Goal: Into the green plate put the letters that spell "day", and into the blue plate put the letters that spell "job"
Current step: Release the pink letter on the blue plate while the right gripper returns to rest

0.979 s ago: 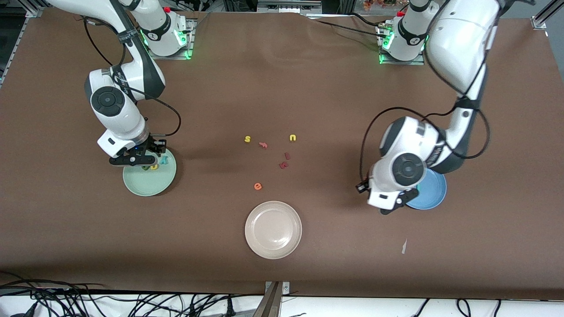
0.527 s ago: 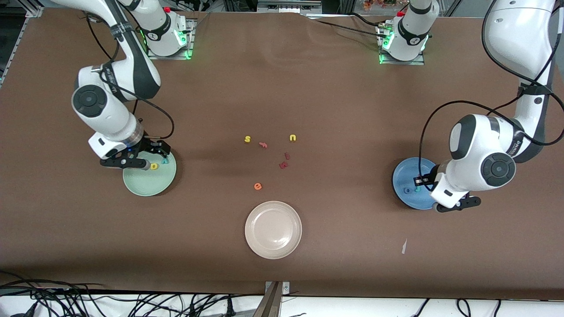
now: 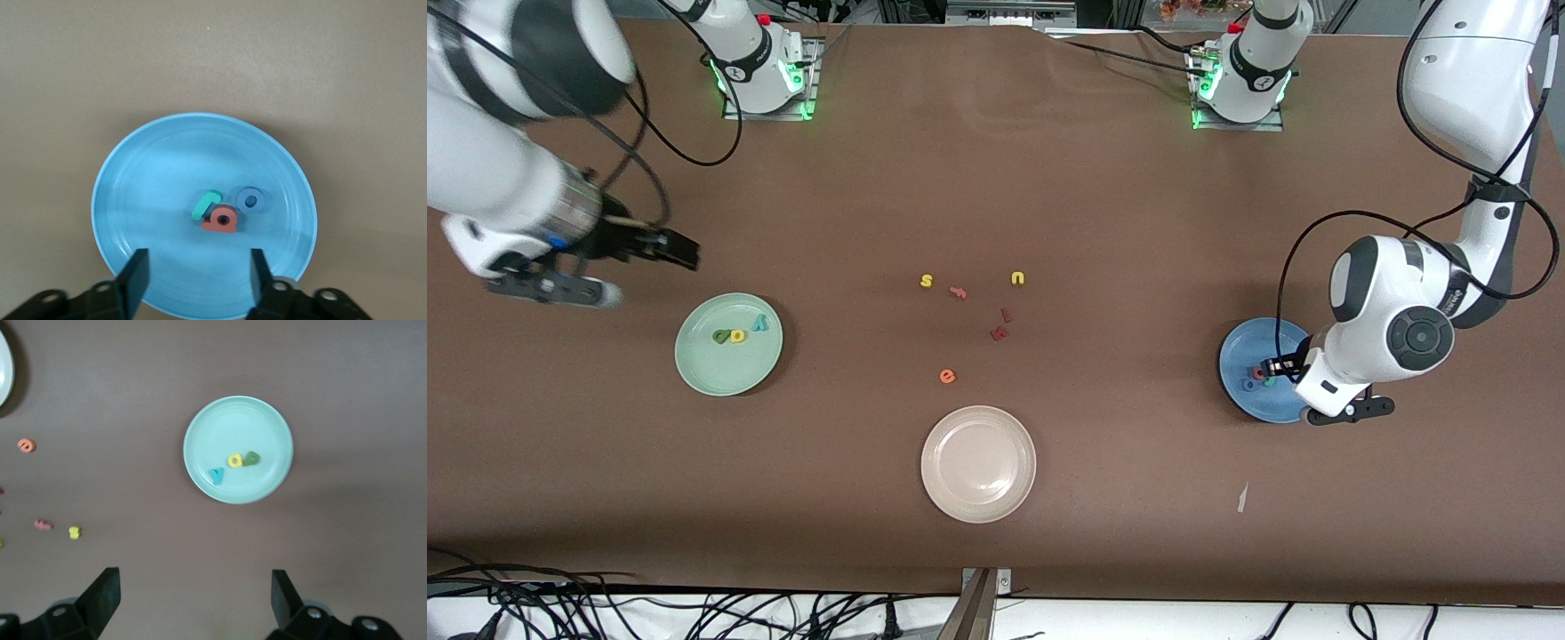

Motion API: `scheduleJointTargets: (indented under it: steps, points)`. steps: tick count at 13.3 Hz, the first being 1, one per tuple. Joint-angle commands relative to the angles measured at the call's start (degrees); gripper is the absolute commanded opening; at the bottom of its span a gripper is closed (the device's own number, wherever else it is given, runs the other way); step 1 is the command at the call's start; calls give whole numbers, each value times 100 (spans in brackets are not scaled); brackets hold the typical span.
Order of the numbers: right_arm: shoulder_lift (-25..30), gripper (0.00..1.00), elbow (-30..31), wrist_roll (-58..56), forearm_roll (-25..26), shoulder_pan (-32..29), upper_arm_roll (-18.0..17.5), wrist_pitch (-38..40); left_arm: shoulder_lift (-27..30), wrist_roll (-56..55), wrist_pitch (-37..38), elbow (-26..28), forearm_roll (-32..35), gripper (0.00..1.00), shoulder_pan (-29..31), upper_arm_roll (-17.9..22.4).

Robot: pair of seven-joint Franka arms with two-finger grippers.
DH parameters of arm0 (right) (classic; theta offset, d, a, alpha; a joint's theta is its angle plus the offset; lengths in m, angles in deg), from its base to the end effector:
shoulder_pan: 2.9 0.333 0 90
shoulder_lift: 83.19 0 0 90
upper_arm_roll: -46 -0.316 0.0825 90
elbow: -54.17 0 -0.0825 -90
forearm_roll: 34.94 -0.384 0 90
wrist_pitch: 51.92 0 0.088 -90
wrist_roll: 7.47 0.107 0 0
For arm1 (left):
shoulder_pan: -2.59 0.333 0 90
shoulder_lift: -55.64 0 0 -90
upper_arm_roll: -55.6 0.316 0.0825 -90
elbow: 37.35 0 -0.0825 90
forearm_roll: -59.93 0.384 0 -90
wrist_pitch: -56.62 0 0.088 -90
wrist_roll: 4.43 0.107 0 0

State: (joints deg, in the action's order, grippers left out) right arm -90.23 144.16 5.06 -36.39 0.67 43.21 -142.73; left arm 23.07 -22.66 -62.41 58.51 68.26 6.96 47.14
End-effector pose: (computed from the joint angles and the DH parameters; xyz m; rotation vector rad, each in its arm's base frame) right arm 0.5839 0.0662 0.5556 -3.1190 0.1709 0.1752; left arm 0.6611 -0.0301 0.2642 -3.0510 -0.2797 0.2227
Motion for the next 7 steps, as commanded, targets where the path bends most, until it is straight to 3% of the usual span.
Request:
scheduleJointTargets:
  steps: [1,7]
  points:
    - [141,100,-359,-505,-207,46,488,520,49,47,178,-58,72,100,64,-59]
    - [195,100,-377,-470,-163,328,578,424,-39,83,169,-199,63,100,11,-68]
